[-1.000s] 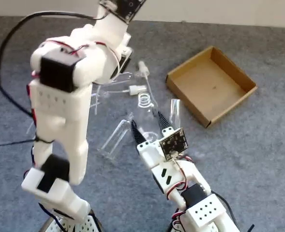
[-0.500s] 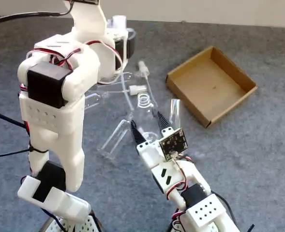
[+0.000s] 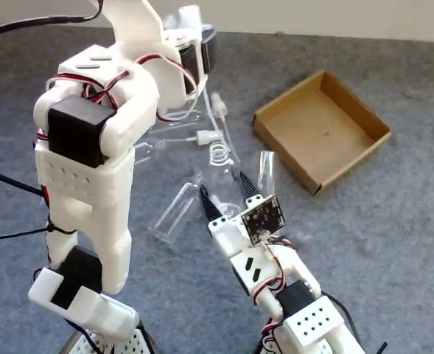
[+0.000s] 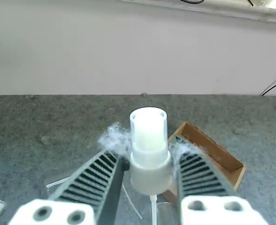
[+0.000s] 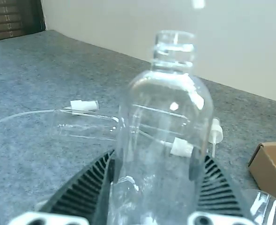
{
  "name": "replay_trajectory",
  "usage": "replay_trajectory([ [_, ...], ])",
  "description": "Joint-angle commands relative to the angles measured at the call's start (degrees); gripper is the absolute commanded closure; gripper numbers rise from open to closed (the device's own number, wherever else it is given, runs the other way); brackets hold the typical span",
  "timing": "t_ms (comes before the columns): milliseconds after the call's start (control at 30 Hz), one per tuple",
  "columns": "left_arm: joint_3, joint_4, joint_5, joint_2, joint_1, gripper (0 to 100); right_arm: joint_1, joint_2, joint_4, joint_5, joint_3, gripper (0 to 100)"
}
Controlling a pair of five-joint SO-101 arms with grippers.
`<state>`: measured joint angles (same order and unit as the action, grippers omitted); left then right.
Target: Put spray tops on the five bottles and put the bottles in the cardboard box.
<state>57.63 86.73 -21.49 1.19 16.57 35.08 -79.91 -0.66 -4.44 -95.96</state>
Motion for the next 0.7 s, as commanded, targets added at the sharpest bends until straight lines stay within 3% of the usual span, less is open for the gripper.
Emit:
replay_trajectory([
  [0,1.4,-1.7,4.0,-2.1,0.6,95,0.7,-0.7,-0.1,-0.8,-6.0,82.8],
  [100,-1.5,-1.8,7.0,-2.2,0.7,95,0.7,-0.7,-0.1,-0.8,-6.0,82.8],
  [667,-10.2,-10.2,7.2,-2.4,-0.9,95,0.7,-0.7,-0.1,-0.8,-6.0,82.8],
])
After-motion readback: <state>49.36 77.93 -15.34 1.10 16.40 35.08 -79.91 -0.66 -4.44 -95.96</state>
